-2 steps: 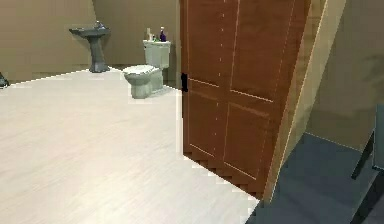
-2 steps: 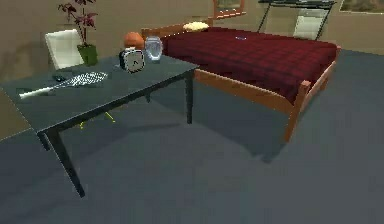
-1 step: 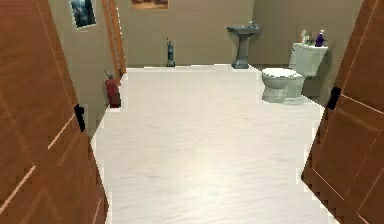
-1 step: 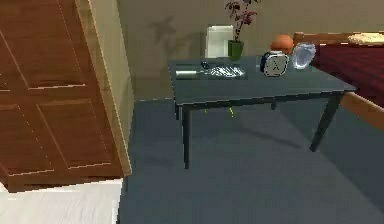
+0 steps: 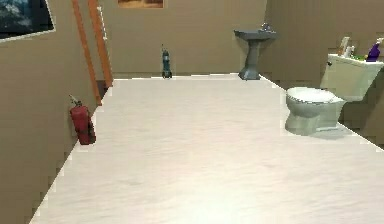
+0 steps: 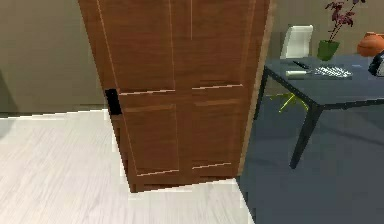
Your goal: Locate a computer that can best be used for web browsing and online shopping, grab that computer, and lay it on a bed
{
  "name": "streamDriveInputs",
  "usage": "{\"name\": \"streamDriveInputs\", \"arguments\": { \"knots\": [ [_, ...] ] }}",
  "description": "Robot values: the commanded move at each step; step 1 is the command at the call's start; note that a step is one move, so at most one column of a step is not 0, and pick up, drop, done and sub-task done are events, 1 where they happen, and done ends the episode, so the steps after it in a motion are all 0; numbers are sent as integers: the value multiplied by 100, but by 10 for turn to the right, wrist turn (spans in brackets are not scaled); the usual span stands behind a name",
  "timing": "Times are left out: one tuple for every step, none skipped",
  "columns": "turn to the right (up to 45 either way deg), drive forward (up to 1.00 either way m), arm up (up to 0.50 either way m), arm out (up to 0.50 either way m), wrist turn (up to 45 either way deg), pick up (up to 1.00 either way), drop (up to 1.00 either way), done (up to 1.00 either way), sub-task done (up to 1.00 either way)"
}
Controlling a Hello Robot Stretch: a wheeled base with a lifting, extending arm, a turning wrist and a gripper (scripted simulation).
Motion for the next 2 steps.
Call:
{"name": "streamDriveInputs", "arguments": {
  "knots": [
    [-60, 0, 0, 0, 0, 0, 0, 0, 0],
    [0, 50, 0, 0, 0, 0, 0, 0, 0]
  ]
}}
